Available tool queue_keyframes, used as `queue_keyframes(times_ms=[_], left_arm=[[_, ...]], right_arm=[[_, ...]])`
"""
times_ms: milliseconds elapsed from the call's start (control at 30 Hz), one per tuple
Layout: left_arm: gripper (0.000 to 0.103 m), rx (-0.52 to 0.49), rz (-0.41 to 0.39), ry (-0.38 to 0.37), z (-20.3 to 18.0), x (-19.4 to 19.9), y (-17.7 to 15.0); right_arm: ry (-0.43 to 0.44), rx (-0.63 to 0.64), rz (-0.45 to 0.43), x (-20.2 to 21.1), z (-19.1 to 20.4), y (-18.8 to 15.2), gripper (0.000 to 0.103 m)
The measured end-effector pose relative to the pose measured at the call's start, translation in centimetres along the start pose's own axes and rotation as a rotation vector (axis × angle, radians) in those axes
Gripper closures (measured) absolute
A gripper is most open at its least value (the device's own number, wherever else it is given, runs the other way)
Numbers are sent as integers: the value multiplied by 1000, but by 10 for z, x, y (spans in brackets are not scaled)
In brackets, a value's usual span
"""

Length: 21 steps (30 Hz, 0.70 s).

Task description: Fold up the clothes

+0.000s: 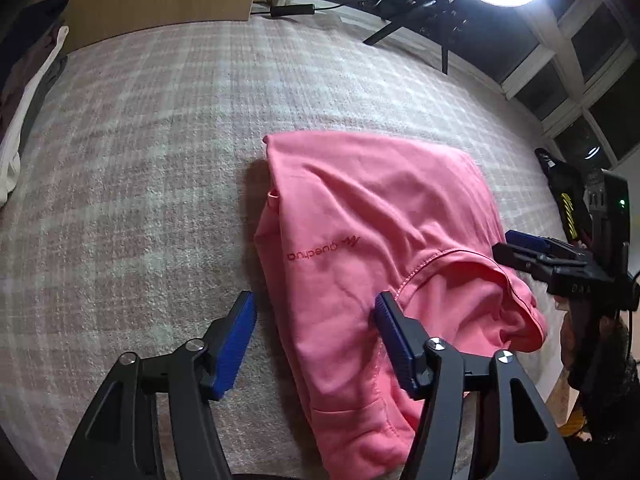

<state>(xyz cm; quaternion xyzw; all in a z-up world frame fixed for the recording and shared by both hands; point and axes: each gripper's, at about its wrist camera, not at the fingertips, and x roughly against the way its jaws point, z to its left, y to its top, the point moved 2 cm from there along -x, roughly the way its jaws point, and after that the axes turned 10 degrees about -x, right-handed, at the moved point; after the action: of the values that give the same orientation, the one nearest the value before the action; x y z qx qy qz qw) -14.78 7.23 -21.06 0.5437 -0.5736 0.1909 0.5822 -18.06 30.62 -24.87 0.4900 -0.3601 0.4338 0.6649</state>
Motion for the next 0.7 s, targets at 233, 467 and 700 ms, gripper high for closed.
queue_keyframes(times_ms=[233, 467, 700], left_arm=[[28, -75, 56, 86, -26, -15, 6], [50, -214, 68, 193, -73, -34, 5], [61, -191, 51, 159, -86, -37, 5]], right_arm=[[-51, 61, -24, -18, 28, -10, 0], [-46, 148, -44, -34, 43, -44, 1], [35, 206, -42, -40, 61, -60, 18]])
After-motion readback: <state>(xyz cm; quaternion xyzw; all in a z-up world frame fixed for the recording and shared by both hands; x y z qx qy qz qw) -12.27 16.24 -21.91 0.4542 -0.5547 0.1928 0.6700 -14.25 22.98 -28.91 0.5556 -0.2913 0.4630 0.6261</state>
